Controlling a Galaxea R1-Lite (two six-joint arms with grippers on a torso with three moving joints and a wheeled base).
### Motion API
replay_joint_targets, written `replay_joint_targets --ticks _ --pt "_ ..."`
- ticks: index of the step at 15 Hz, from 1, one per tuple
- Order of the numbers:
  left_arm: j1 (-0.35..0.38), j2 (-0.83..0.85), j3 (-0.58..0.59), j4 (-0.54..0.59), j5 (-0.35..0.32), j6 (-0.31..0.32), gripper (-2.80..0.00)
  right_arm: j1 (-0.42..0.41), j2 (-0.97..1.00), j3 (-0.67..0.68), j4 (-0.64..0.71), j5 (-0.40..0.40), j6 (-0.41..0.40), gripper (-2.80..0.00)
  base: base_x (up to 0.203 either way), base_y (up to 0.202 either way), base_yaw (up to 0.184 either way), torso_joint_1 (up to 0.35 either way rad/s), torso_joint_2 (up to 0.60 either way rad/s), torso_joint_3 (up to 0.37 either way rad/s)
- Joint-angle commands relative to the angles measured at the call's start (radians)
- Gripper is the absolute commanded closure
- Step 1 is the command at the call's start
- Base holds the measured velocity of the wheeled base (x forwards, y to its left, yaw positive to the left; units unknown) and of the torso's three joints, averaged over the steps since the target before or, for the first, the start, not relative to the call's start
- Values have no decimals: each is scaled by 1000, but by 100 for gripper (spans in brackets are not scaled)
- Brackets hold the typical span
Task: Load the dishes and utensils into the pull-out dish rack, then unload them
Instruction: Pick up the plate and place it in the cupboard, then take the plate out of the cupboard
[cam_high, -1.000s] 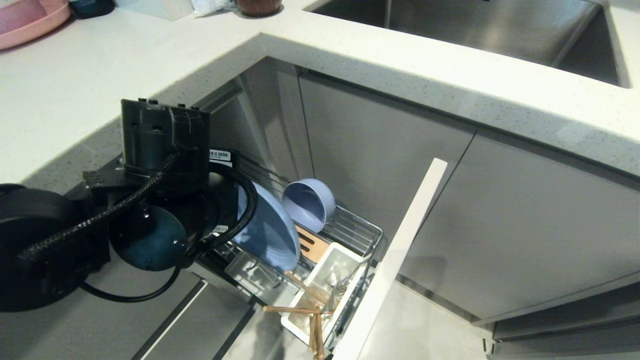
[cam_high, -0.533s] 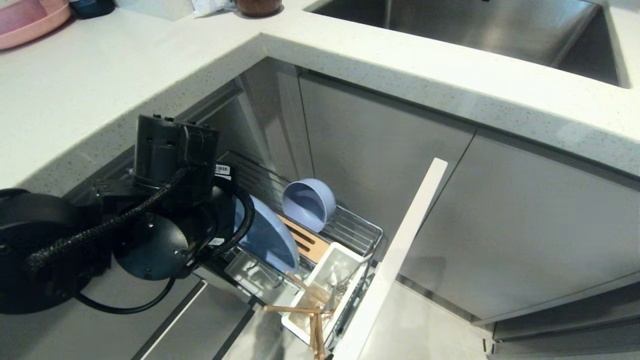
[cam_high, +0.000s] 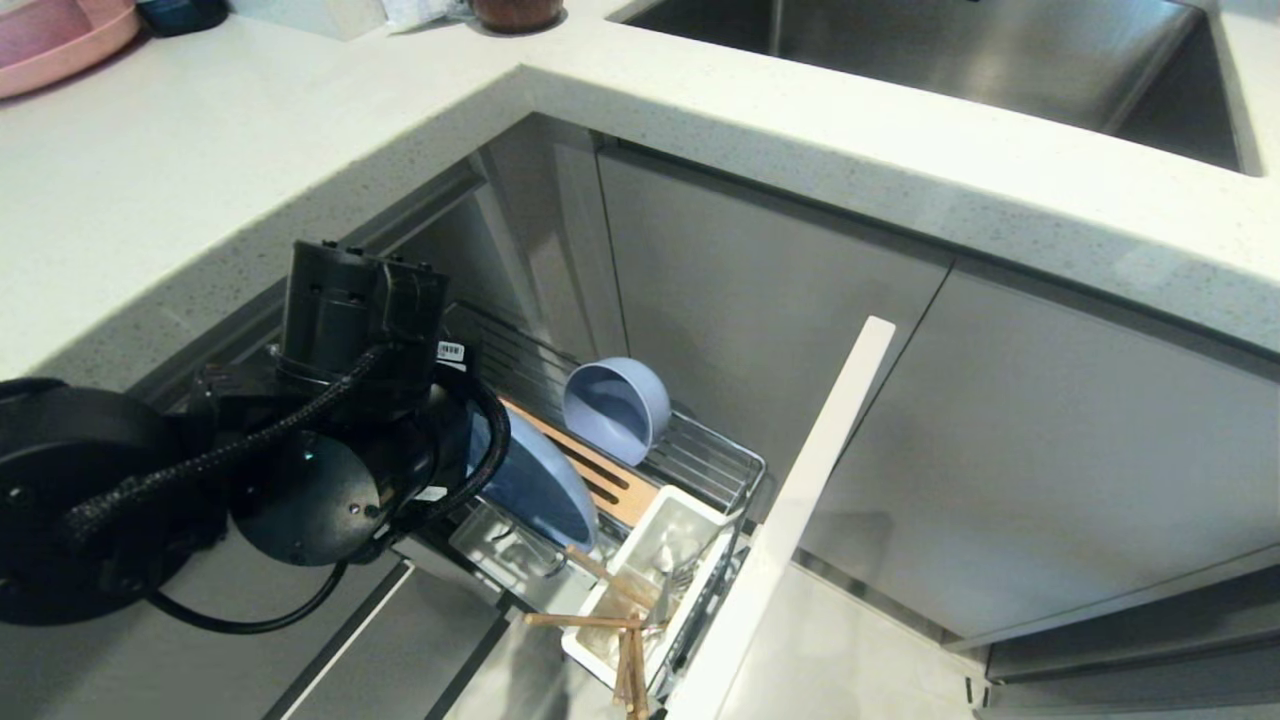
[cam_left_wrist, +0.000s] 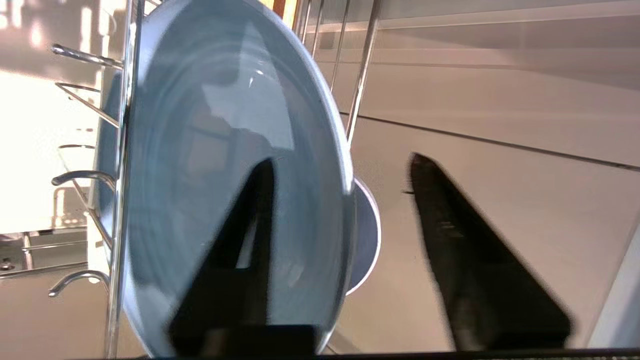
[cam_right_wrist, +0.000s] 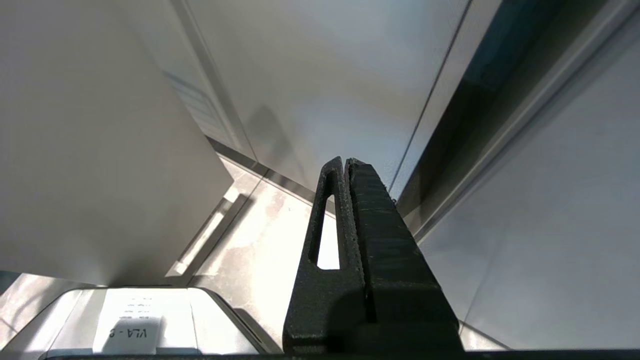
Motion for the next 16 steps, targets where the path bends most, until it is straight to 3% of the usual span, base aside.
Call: replay_joint_targets --ticks 1,7,12,16 --pt "-1 -13 -1 2 6 -8 -280 0 -4 2 0 0 0 0 0 0 0 0 0 0" --pt "-14 -75 -13 103 2 -7 -280 0 -2 2 0 0 0 0 0 0 0 0 0 0" --pt "-67 -230 -69 311 1 1 -280 0 -2 2 0 0 0 0 0 0 0 0 0 0" --pt "-96 -355 -75 422 0 59 -280 0 -4 2 0 0 0 0 0 0 0 0 0 0"
